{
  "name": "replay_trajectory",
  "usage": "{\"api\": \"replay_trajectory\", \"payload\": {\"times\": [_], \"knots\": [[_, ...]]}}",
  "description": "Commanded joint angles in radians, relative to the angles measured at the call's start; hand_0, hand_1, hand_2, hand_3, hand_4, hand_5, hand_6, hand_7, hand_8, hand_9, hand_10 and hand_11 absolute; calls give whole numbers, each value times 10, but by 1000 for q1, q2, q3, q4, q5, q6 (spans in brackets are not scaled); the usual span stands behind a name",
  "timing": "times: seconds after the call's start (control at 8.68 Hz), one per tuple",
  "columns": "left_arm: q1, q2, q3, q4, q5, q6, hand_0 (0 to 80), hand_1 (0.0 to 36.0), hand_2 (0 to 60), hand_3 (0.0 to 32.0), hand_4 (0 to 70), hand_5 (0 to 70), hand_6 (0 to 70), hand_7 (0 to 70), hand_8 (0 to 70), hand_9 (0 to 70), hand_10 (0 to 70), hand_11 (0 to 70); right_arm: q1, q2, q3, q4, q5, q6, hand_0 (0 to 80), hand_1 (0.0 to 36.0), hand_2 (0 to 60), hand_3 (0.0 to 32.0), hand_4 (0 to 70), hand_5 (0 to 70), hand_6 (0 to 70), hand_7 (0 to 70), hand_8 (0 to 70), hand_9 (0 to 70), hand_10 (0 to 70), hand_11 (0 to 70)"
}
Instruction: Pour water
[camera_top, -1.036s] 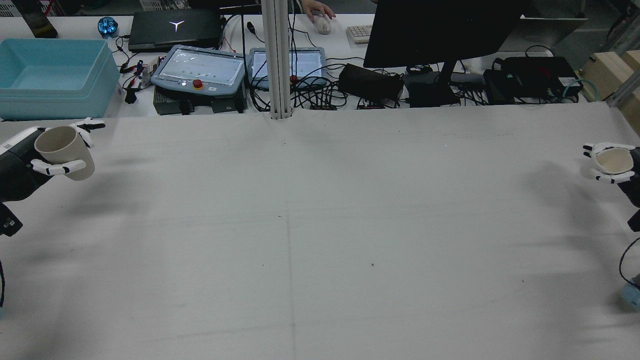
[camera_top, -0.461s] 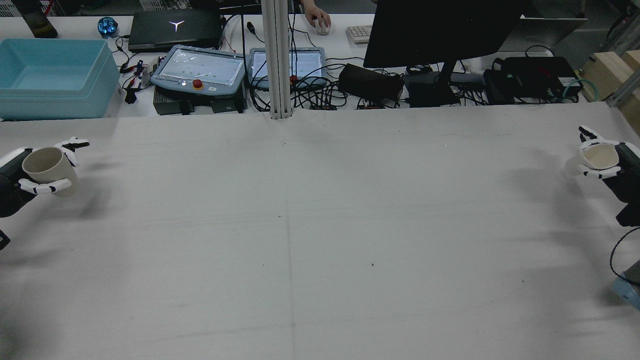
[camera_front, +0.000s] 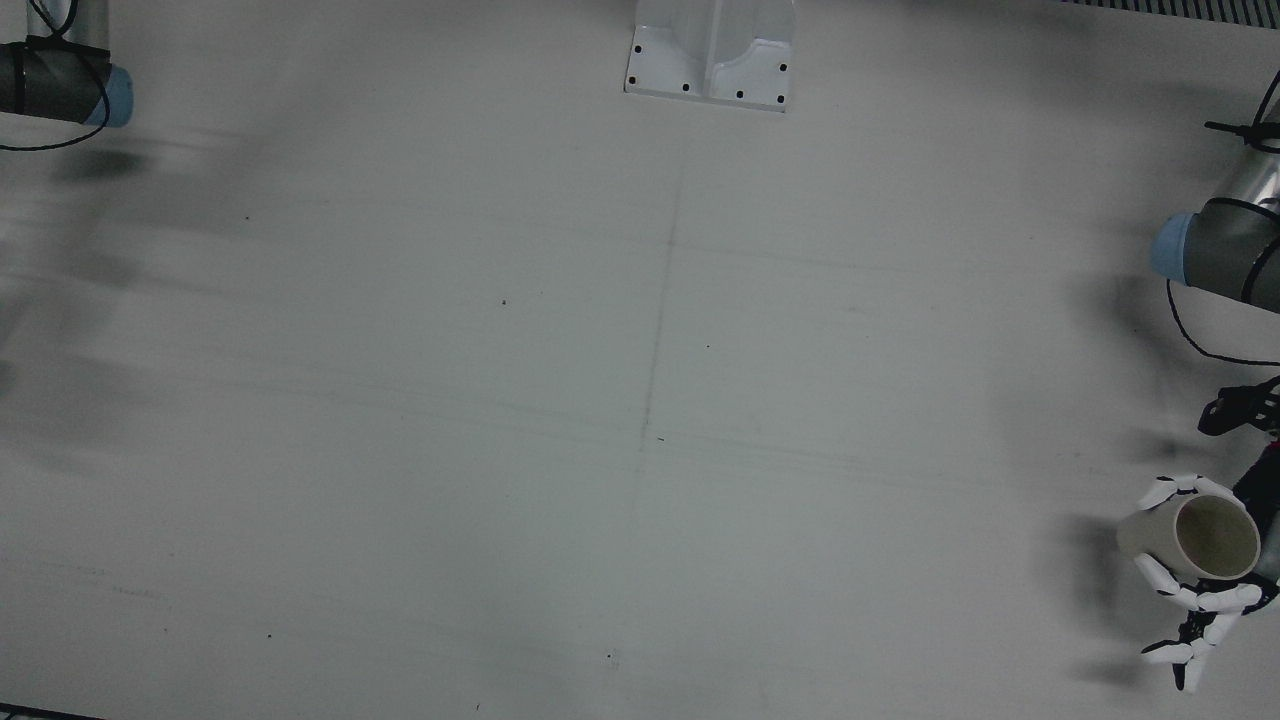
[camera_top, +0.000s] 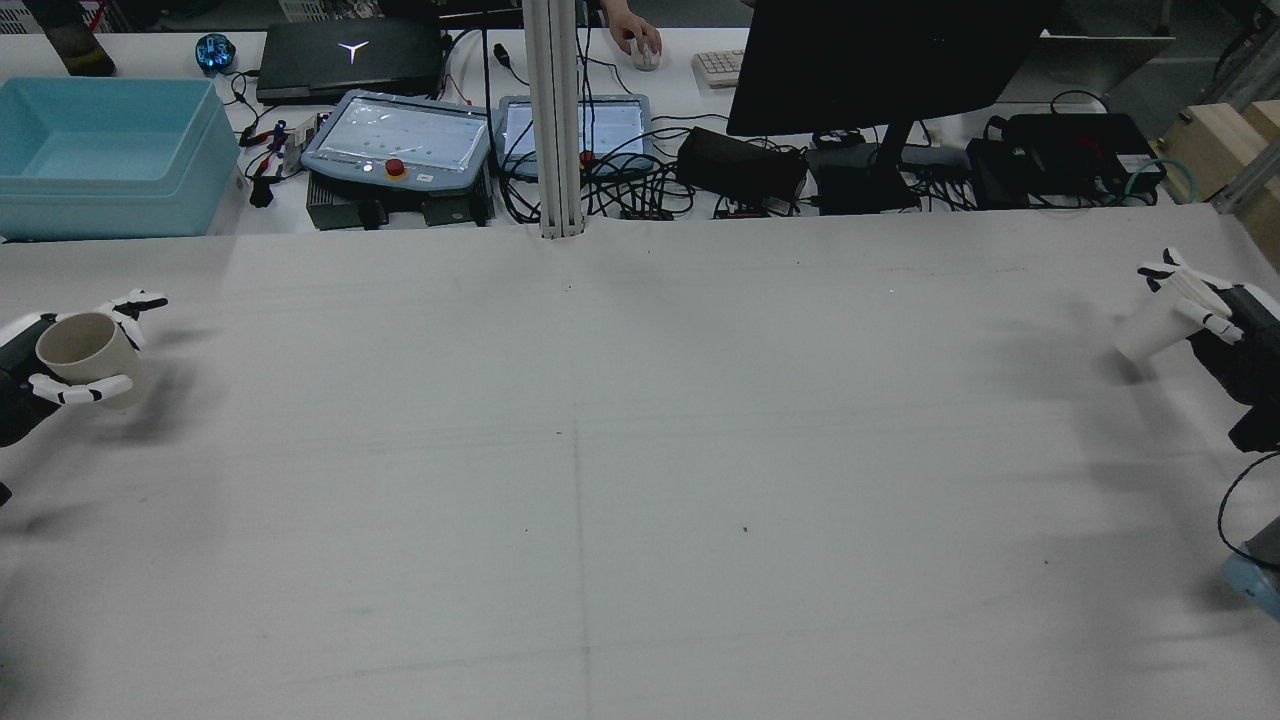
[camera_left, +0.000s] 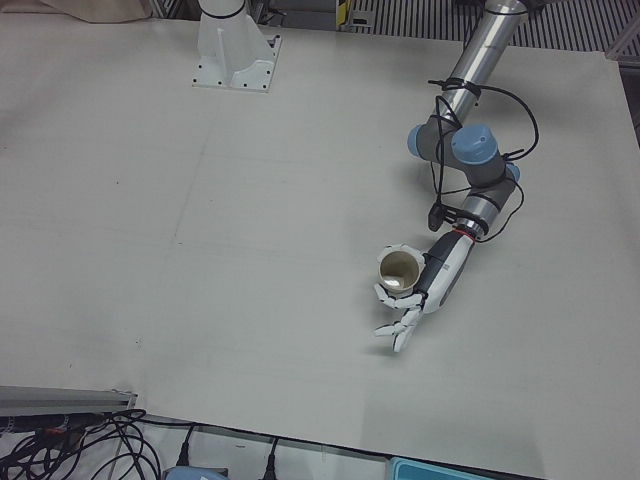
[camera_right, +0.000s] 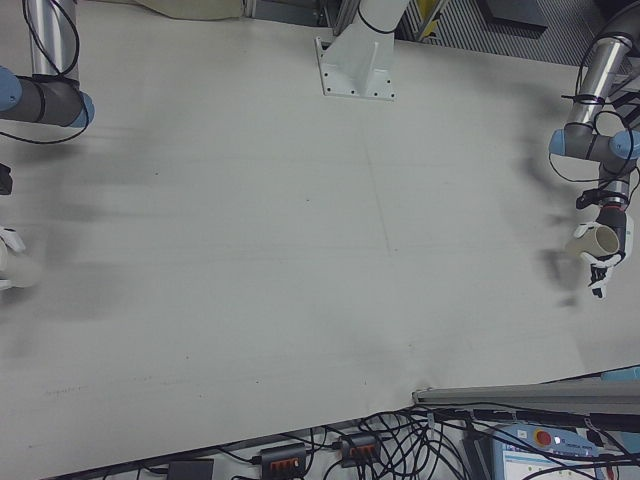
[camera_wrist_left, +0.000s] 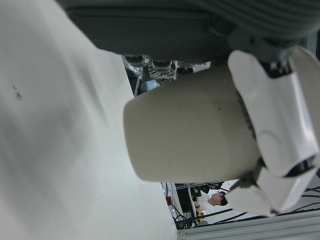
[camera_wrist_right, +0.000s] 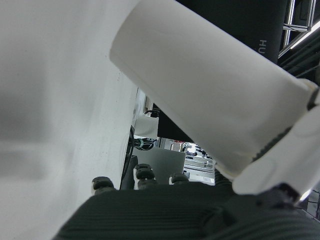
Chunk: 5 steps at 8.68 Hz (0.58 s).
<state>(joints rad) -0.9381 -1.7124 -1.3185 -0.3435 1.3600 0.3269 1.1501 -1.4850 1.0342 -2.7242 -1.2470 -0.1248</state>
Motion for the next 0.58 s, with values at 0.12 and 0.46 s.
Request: {"api": "replay_trajectory", "payload": {"times": [0.12, 0.46], "knots": [[2, -9, 51, -80, -4, 82, 457, 351, 600, 0, 585, 700, 86, 234, 17, 32, 2, 10, 5, -3, 3, 0, -3, 39, 206, 0, 0, 320, 0, 0, 3, 0, 78, 0, 0, 0], [2, -4, 62, -83, -4, 89, 464, 319, 600, 0, 578, 700, 89, 229, 19, 31, 0, 3, 17, -5, 23, -2, -22, 42, 196, 0, 0, 320, 150, 0, 37, 53, 39, 0, 0, 0]]}}
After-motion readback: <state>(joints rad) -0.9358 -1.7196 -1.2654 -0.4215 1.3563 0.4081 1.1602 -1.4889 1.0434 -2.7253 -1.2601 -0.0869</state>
